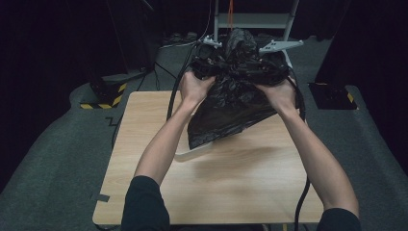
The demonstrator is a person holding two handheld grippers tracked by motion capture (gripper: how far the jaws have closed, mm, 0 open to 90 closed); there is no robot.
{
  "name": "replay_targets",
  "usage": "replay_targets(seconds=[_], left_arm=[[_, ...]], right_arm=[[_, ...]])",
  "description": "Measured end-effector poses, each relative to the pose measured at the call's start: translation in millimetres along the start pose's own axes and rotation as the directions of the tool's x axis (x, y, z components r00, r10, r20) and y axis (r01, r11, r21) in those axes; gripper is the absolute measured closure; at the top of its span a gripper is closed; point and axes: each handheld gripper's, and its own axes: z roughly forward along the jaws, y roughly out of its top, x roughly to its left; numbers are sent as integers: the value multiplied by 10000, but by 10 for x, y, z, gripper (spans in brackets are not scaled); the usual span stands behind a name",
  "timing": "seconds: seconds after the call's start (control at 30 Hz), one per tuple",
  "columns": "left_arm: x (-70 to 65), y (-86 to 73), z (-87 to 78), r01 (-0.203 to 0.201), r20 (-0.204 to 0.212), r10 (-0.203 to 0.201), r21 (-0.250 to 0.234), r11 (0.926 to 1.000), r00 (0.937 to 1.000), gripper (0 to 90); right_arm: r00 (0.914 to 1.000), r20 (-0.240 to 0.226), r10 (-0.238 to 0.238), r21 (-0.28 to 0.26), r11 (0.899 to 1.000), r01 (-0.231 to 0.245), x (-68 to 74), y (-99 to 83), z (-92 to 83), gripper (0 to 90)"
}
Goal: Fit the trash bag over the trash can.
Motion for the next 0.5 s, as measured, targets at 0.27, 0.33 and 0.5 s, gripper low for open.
replay_targets(seconds=[0.27,0.33,0.5], left_arm=[[6,-12,17,-143,77,141,199,9997,9999,897],[8,-16,22,-187,143,183,293,9994,9997,897],[19,-28,25,-4,311,2,62,10000,9995,854]], right_arm=[[9878,1210,983,481,9933,-1048,-315,-52,60,435],[9858,1216,1159,526,9910,-1230,-356,-70,98,476],[9944,677,814,701,9938,-861,-342,-67,165,752]])
